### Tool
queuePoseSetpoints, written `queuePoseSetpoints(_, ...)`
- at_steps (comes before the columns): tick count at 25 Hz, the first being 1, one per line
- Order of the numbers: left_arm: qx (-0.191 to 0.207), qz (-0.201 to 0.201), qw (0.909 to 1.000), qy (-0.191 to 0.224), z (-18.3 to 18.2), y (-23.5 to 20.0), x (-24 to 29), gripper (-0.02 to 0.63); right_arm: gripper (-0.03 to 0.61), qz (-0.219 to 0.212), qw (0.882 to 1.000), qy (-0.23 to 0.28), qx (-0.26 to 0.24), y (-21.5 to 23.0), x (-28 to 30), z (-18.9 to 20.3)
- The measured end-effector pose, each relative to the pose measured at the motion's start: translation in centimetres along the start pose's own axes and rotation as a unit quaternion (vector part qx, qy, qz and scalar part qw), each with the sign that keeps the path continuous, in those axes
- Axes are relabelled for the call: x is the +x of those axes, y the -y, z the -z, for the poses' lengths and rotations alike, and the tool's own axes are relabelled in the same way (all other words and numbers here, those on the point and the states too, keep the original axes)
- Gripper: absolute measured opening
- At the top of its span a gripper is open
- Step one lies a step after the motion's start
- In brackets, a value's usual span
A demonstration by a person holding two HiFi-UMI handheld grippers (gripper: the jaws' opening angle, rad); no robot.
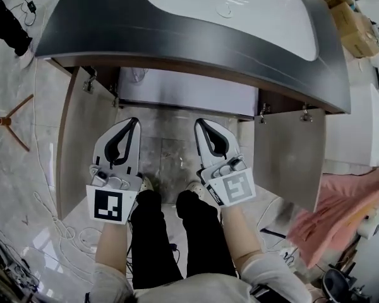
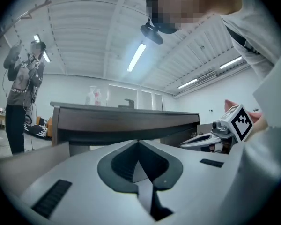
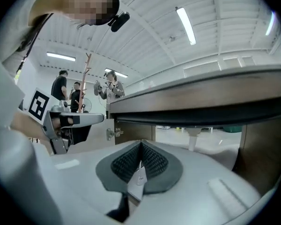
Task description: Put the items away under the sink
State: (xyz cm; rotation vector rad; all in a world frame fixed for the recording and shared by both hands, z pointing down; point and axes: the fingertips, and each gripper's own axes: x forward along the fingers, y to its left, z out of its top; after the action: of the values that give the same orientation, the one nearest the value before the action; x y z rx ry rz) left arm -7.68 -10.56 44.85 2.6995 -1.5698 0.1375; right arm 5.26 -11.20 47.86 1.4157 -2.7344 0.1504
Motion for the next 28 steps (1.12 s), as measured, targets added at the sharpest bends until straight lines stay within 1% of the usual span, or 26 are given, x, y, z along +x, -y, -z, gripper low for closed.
queuePoseSetpoints(4,0.021,-0.004,0.9997,-0.015,-5.3,0.4,-1.2,0.006,0.002,0.011,1.000,-0.006,0.000,-0.4,-1.7,-5.8)
queuePoseSetpoints(9,-0.003,-0.003,0.9999,-0.016,-12.0,1.4,-2.1,0.006,0.002,0.012,1.000,-0.001,-0.009,-0.5,-3.3,-13.3)
queuePoseSetpoints(15,-0.021,-0.012,0.9997,0.002,-20.1,2.2,-2.9,0.006,0.002,0.017,1.000,0.006,-0.007,-0.4,-4.9,-21.6)
queuePoseSetpoints(19,-0.007,-0.015,0.9992,0.036,-25.9,2.5,-3.8,0.006,0.002,0.020,1.000,0.015,0.005,-0.7,-6.4,-26.6)
queuePoseSetpoints(23,-0.006,-0.013,0.9988,0.048,-30.0,3.0,-4.9,0.006,0.003,0.027,0.999,0.027,0.009,-0.7,-7.9,-30.6)
queuePoseSetpoints(28,-0.001,-0.010,0.9980,0.062,-34.0,3.2,-5.7,0.006,0.003,0.031,0.999,0.041,-0.003,-0.6,-9.1,-34.5)
